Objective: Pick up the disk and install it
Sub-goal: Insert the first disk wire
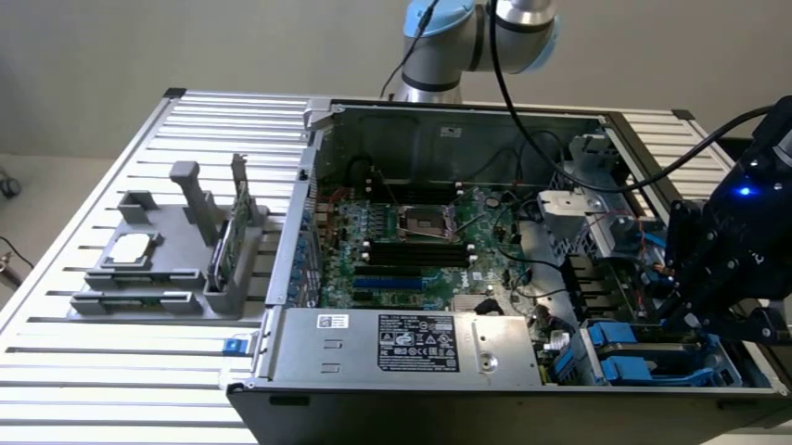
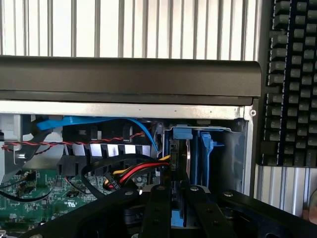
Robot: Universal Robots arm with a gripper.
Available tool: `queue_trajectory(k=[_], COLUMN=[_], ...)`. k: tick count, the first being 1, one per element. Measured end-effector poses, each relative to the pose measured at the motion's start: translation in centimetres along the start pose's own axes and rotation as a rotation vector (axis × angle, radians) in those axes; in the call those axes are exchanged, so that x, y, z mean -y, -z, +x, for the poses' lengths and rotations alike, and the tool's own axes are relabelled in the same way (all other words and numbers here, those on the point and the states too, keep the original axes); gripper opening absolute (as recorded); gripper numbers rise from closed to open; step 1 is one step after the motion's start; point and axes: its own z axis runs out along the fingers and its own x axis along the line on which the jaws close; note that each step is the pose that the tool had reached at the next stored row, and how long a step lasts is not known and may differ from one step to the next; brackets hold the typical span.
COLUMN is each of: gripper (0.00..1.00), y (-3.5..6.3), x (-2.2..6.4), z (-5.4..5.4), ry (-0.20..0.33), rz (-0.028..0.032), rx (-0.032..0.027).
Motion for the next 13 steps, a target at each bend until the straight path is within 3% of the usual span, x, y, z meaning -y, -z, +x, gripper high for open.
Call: queue_trajectory(k=[13], gripper=[0.17], y=[-0.23], x=[0.00], z=[0.07], ry=[-0.004], rz=[-0.0002], rx=[0.0003])
